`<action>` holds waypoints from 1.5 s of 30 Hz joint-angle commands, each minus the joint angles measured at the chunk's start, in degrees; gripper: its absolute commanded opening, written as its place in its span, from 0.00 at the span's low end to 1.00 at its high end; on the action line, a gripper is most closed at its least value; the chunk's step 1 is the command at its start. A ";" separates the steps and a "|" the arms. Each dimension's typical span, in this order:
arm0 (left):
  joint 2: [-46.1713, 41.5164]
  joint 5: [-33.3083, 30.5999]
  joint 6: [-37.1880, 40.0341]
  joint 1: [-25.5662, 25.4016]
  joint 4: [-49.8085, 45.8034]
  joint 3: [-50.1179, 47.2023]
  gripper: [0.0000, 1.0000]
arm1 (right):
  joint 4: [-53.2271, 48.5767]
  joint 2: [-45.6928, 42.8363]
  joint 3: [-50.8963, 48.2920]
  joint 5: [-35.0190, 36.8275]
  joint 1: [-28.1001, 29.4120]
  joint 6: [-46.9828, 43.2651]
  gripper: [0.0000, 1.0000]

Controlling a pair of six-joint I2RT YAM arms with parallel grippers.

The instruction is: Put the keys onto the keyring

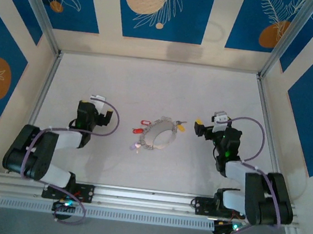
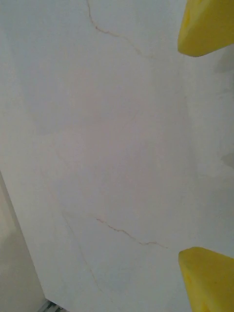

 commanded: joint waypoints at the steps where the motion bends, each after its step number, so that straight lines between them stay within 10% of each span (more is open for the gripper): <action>1: 0.97 -1.32 -0.32 0.33 7.09 0.46 1.00 | 10.72 5.70 -0.85 -1.93 -1.58 3.10 0.99; 5: 1.08 0.65 -1.33 1.58 7.41 0.11 1.00 | 18.32 16.23 1.17 -3.63 -3.58 5.09 0.99; 19: 5.38 8.27 -5.86 7.35 9.54 0.50 1.00 | -2.82 14.54 10.74 5.91 -4.75 10.21 0.99; 45: 5.33 8.35 -5.86 7.35 9.66 0.46 1.00 | -1.36 14.79 10.25 6.52 -3.93 9.34 0.99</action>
